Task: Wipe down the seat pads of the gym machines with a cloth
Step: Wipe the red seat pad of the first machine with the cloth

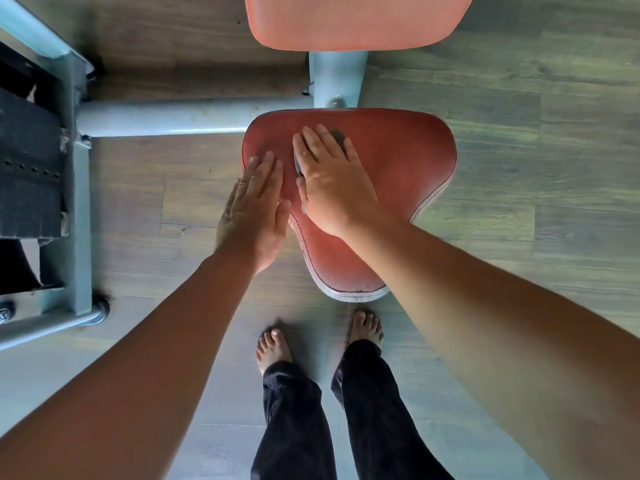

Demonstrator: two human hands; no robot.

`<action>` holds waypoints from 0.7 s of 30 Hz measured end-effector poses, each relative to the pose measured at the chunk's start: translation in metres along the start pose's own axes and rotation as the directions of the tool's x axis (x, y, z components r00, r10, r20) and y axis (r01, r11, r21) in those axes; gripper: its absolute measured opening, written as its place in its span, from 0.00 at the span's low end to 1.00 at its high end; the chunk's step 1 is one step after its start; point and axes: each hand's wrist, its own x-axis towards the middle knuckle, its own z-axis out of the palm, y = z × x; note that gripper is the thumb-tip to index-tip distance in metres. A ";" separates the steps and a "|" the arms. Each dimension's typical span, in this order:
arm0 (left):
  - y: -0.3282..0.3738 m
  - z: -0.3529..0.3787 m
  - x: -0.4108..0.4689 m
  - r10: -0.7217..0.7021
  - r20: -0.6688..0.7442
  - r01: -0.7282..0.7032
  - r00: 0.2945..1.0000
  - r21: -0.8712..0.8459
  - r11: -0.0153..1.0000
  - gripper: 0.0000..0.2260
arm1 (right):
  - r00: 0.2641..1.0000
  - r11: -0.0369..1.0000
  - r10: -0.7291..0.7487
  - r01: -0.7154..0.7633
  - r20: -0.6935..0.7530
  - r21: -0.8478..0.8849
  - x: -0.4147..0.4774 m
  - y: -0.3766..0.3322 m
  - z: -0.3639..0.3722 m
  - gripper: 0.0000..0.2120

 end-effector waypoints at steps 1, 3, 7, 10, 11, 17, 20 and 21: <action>-0.001 0.000 -0.001 -0.004 -0.002 0.004 1.000 -0.005 1.000 0.27 | 0.998 0.998 -0.055 0.055 -0.023 -0.002 -0.026 -0.005 0.004 0.28; -0.003 -0.001 -0.002 -0.010 0.008 0.010 1.000 -0.014 1.000 0.27 | 0.987 0.987 -0.157 0.158 -0.043 0.015 -0.084 -0.010 0.010 0.28; -0.004 -0.002 -0.003 0.006 0.016 -0.006 1.000 -0.011 1.000 0.27 | 0.976 0.976 -0.216 0.216 0.007 0.019 -0.071 0.003 0.010 0.28; -0.005 -0.003 -0.003 0.006 0.023 -0.006 1.000 0.000 1.000 0.28 | 0.998 0.999 -0.046 0.046 0.030 0.002 -0.002 0.007 -0.002 0.29; -0.005 -0.002 -0.003 0.004 0.023 -0.004 1.000 0.003 1.000 0.28 | 0.999 1.000 0.016 -0.016 0.031 -0.005 0.004 0.004 -0.002 0.29; -0.002 -0.002 -0.004 -0.008 0.014 0.008 1.000 -0.013 1.000 0.28 | 0.981 0.981 -0.194 0.193 0.009 0.035 -0.105 -0.003 0.010 0.28; 0.000 -0.002 -0.002 0.016 0.013 -0.016 1.000 -0.004 1.000 0.29 | 0.994 0.994 -0.106 0.106 0.018 0.003 -0.047 0.018 0.002 0.29; 0.002 -0.002 -0.002 0.020 0.017 -0.020 1.000 -0.002 1.000 0.29 | 1.000 1.000 -0.016 0.016 0.022 -0.007 -0.025 0.019 -0.002 0.29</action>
